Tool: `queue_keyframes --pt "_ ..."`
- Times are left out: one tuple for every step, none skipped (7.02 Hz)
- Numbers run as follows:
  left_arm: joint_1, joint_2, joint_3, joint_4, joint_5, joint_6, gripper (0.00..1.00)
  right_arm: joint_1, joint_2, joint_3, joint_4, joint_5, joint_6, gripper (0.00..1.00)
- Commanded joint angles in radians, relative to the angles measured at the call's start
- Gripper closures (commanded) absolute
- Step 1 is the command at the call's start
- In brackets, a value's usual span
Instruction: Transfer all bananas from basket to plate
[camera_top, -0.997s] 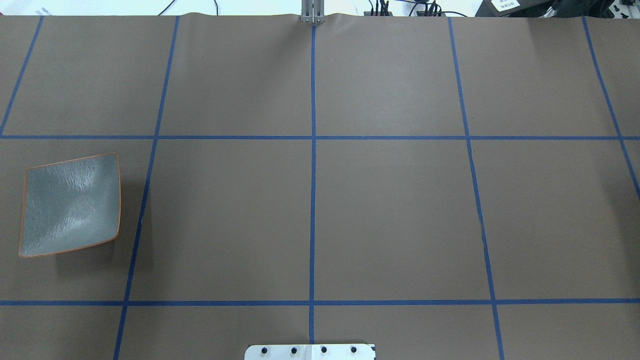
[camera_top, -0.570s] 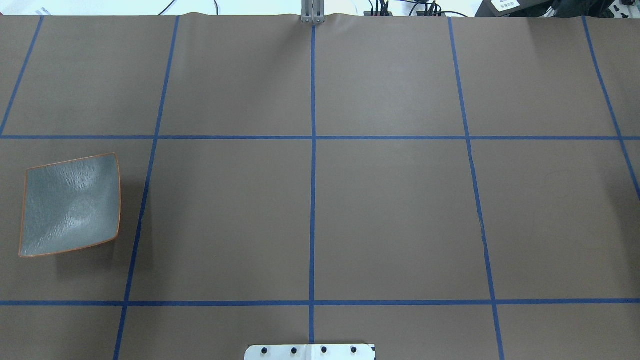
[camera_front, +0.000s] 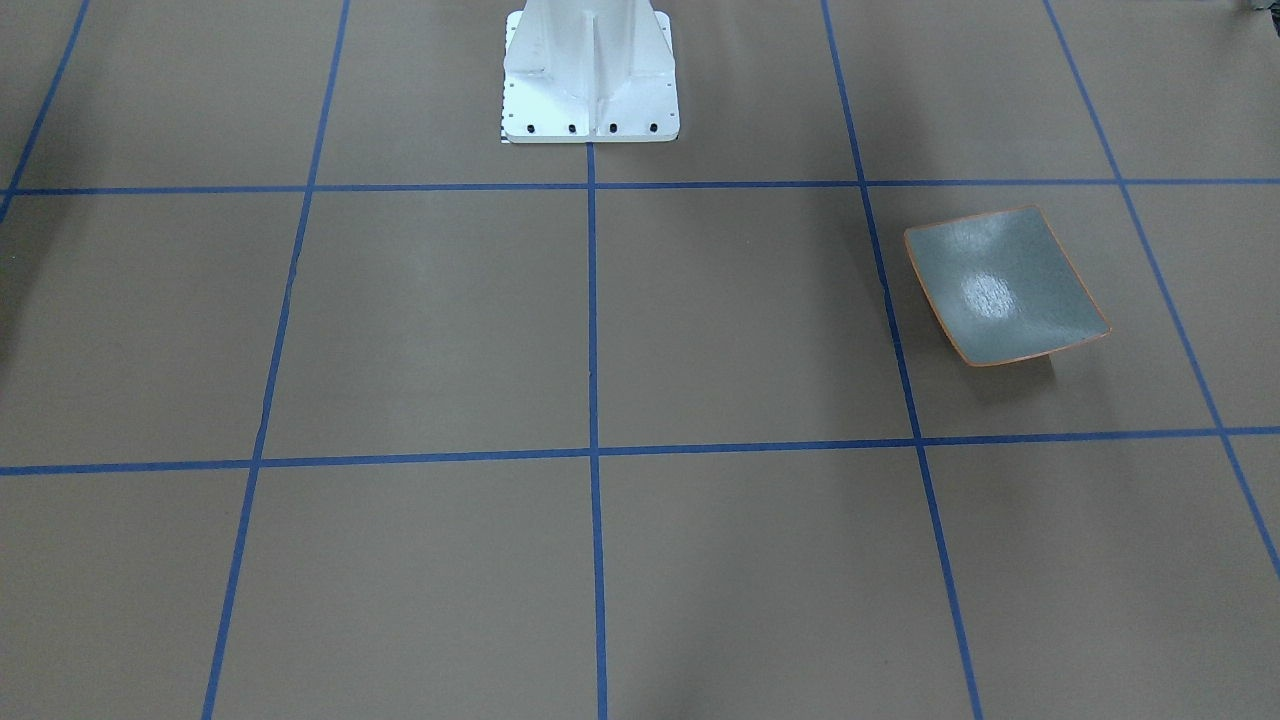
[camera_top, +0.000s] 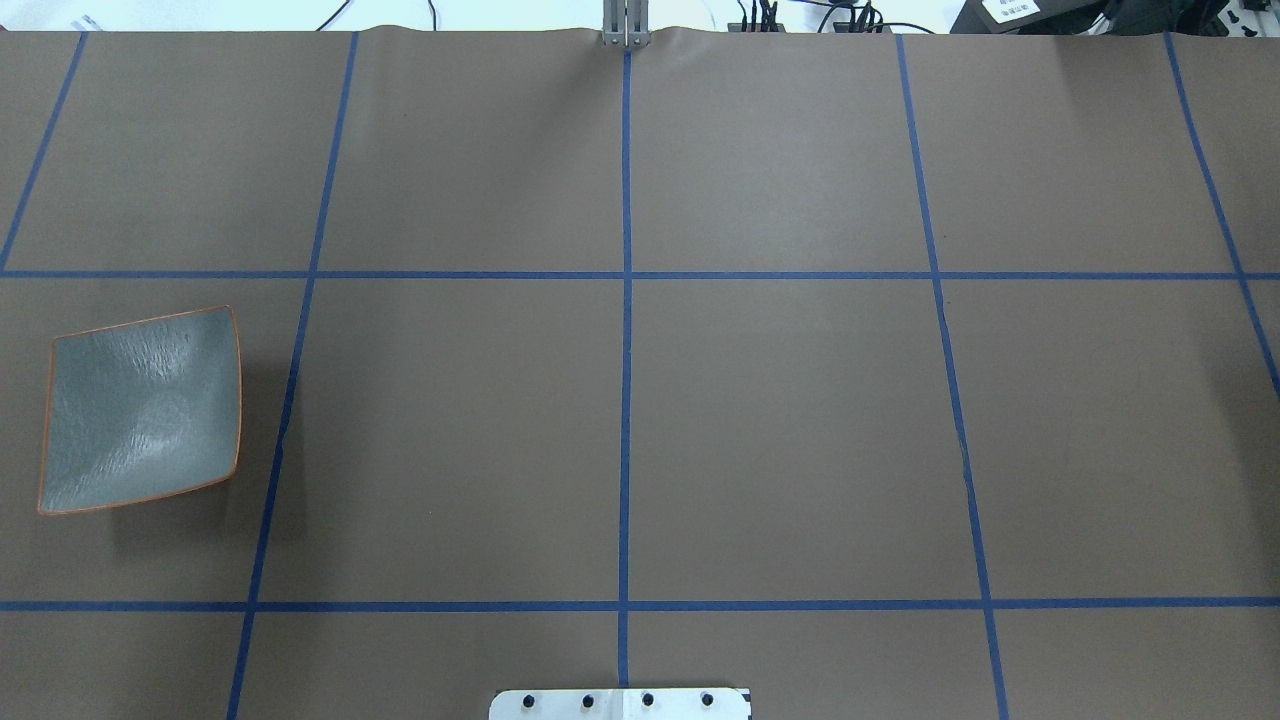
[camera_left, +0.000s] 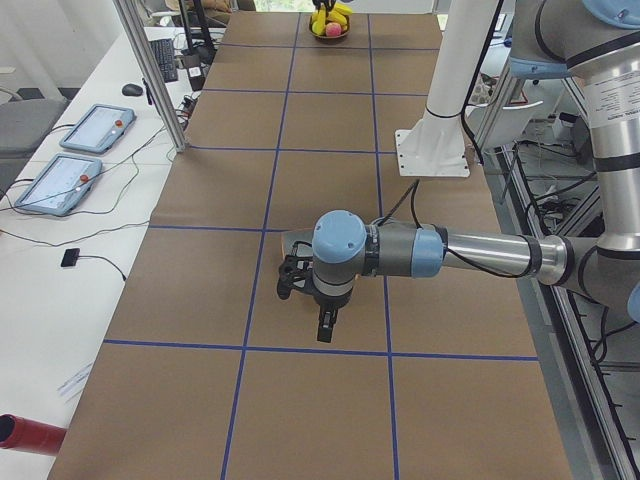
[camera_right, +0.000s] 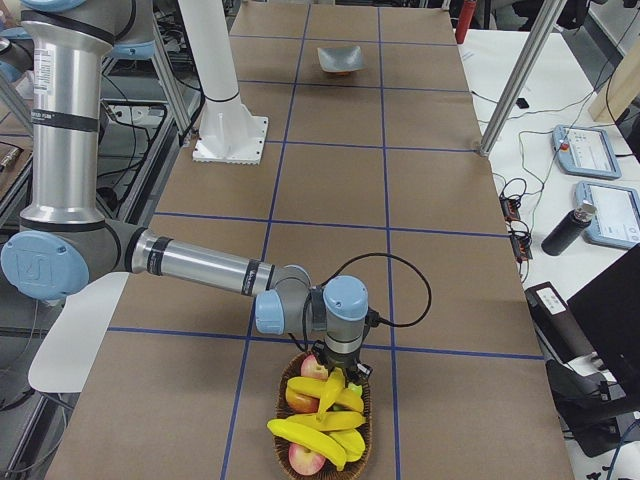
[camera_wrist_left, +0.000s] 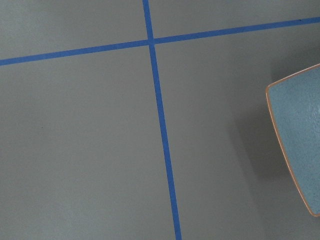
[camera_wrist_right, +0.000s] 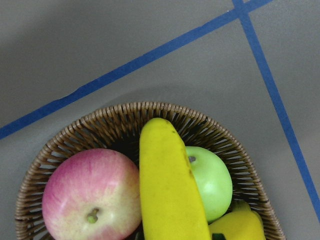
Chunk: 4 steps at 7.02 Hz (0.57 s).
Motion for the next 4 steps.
queue_keyframes --pt "0.001 0.0 0.002 0.002 -0.002 0.0 0.0 0.0 0.011 0.045 -0.005 0.006 0.004 1.0" --pt "0.001 0.0 0.002 0.003 0.0 0.0 0.0 0.0 0.055 0.09 -0.13 0.008 0.007 1.0" --pt "0.001 0.0 0.0 0.003 0.0 0.0 0.0 0.002 0.095 0.167 -0.266 0.006 0.014 1.0" --pt "0.001 0.0 0.0 0.003 0.0 0.0 0.0 0.0 0.141 0.195 -0.307 0.006 0.065 1.0"
